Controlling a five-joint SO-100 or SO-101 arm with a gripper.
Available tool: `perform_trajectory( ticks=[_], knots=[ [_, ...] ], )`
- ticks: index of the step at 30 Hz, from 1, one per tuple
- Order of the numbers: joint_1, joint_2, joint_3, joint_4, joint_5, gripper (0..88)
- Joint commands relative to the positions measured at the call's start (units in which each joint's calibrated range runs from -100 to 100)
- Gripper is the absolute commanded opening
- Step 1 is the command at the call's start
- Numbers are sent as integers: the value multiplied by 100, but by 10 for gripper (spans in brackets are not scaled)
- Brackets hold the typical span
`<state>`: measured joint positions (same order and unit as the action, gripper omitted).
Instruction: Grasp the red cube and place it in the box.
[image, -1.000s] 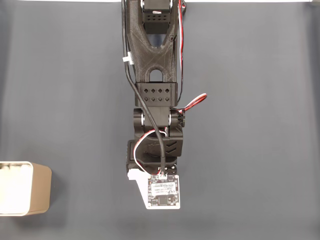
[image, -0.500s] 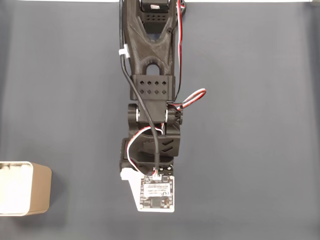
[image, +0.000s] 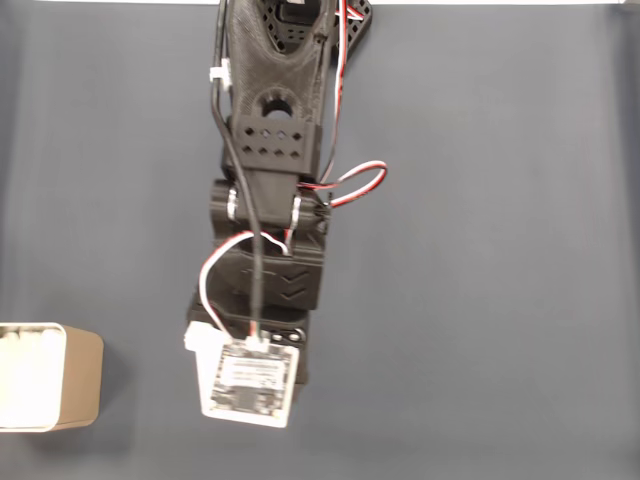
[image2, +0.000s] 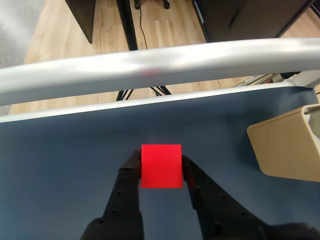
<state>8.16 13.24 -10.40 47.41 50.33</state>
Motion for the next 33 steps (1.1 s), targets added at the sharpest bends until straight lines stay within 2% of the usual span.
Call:
perform_trajectory(
  ticks=[1,33],
  knots=[
    [235,-492,-338,37,-29,30],
    [1293,322,-2473,398,-156,29]
  ],
)
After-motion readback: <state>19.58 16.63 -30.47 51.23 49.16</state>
